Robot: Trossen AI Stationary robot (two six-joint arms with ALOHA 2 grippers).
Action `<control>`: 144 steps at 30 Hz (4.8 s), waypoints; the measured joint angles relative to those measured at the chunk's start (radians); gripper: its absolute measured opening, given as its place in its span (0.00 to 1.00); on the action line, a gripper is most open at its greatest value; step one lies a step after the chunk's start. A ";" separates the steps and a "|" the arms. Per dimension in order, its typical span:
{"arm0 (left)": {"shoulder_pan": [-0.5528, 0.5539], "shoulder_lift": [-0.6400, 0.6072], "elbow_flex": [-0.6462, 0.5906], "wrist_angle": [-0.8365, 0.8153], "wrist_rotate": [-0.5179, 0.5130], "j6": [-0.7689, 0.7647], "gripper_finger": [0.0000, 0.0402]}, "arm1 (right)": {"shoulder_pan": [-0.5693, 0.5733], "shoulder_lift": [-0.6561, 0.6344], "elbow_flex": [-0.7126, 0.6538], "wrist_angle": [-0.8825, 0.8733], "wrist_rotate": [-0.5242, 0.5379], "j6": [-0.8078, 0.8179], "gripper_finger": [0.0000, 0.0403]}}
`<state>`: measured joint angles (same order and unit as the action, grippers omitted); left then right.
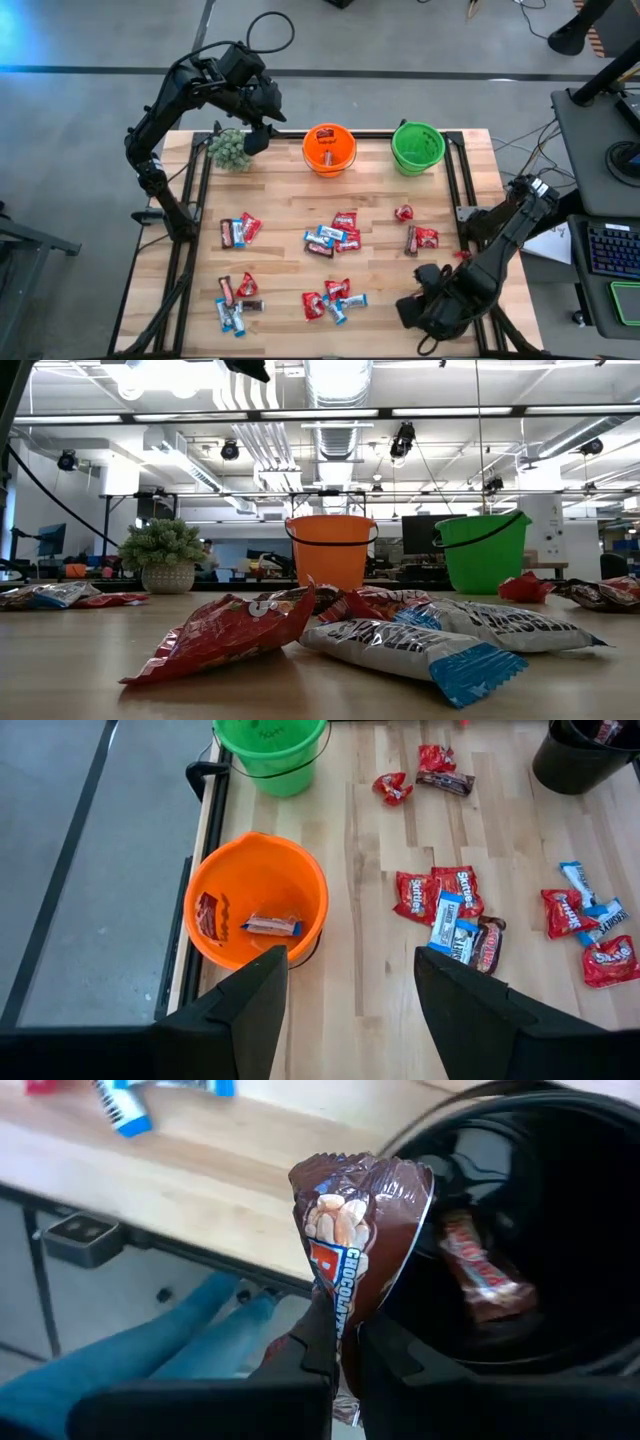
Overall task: Organize candy in baskets
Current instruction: Put the brown chocolate bar into the black bucket
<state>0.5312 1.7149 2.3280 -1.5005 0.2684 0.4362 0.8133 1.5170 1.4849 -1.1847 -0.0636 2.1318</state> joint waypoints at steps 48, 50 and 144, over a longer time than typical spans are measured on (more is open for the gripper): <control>0.000 0.000 0.000 0.005 -0.103 -0.001 0.50 | 0.013 0.007 -0.019 -0.108 -0.206 -0.038 0.08; 0.000 0.000 0.000 0.005 -0.102 -0.001 0.50 | 0.013 0.005 -0.019 -0.108 -0.206 -0.028 0.08; 0.000 0.000 0.000 0.019 -0.166 0.027 0.50 | 0.011 -0.004 -0.098 -0.223 -0.242 -0.153 0.08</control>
<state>0.5312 1.7152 2.3280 -1.4811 0.1024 0.4633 0.8246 1.5130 1.3869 -1.4079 -0.3054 1.9789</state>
